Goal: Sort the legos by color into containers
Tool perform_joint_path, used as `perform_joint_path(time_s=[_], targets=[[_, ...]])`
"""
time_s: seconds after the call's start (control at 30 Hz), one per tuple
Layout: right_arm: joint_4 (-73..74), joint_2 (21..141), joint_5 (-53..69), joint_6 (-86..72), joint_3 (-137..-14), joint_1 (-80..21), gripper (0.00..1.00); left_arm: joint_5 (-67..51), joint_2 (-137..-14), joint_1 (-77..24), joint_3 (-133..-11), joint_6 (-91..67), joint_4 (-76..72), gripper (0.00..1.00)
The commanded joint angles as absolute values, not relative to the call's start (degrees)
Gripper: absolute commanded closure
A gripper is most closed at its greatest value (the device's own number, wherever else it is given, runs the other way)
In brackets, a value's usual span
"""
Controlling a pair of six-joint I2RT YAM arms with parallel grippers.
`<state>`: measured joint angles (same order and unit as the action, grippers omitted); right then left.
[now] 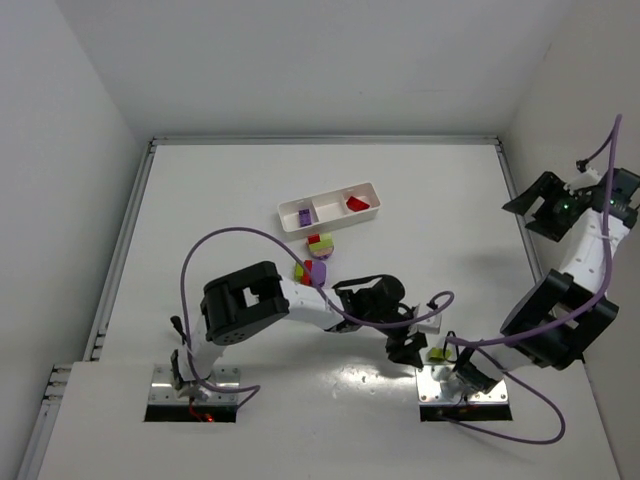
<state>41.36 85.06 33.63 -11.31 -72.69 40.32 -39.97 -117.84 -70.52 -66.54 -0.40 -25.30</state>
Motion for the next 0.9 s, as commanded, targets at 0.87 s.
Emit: perform_joint_path(time_s=[0.87], targets=[[50.01, 82.96, 44.91, -5.89, -78.66, 48.95, 0.2, -33.66, -128.85, -72.6, -76.55, -2.37, -31.56, 0.4]])
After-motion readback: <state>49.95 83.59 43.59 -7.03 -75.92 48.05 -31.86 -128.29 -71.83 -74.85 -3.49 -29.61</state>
